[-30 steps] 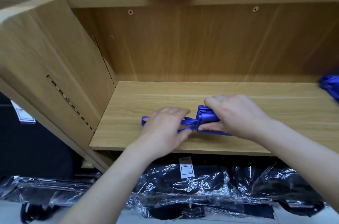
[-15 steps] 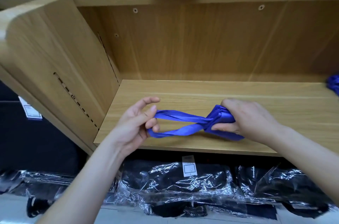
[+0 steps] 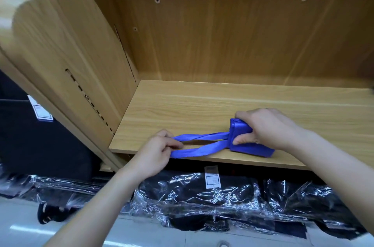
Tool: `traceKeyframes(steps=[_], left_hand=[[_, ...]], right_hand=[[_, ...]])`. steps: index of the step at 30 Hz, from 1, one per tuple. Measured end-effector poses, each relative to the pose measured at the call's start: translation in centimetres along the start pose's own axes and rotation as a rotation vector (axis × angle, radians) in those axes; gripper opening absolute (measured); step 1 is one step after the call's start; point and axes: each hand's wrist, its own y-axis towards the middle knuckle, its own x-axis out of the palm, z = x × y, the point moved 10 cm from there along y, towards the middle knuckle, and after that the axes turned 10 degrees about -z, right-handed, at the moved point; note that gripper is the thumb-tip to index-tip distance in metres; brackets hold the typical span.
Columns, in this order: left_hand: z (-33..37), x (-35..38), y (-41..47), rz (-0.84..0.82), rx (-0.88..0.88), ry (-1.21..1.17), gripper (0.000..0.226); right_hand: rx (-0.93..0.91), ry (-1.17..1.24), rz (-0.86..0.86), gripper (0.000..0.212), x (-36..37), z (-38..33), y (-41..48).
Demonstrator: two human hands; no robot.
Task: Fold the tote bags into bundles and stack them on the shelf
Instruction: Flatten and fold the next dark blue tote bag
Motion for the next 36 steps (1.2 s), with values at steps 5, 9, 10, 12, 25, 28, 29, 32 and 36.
traceKeyframes(steps=[5, 9, 10, 12, 25, 28, 29, 32, 36], left_hand=[[1.6, 1.6, -1.6, -0.241, 0.135, 0.657, 0.047], [6.7, 1.4, -4.7, -0.121, 0.428, 0.992, 0.019], [8.3, 1.9, -5.7, -0.138, 0.526, 0.936, 0.015], [12.4, 2.8, -7.8, -0.247, 0.693, 0.710, 0.011], [11.0, 0.2, -0.8, -0.386, 0.238, -1.214, 0.050], [8.9, -0.1, 0.7, -0.137, 0.150, -1.192, 0.065], [8.1, -0.4, 1.1, -0.048, 0.128, -1.184, 0.067], [7.0, -0.9, 2.0, 0.078, 0.115, -1.228, 0.058], [6.7, -0.2, 2.7, 0.015, 0.054, -1.018, 0.043]], right_hand=[[-0.029, -0.025, -0.048, 0.051, -0.3, 0.5, 1.5], [-0.016, 0.045, -0.107, 0.046, 0.0, 1.3, 2.0], [-0.004, 0.068, -0.127, 0.046, 0.2, 1.4, 2.2], [0.012, 0.122, -0.188, 0.045, 1.0, 1.2, 2.6], [-0.071, 0.311, -0.144, 0.040, 0.9, -0.7, 2.2], [-0.078, 0.220, -0.068, 0.043, -0.5, -1.2, 1.3], [-0.090, 0.216, -0.043, 0.043, -0.8, -1.5, 1.0], [-0.143, 0.196, 0.012, 0.045, -1.9, -3.0, -0.3], [-0.196, -0.026, 0.126, 0.044, -3.9, -5.4, -1.9]])
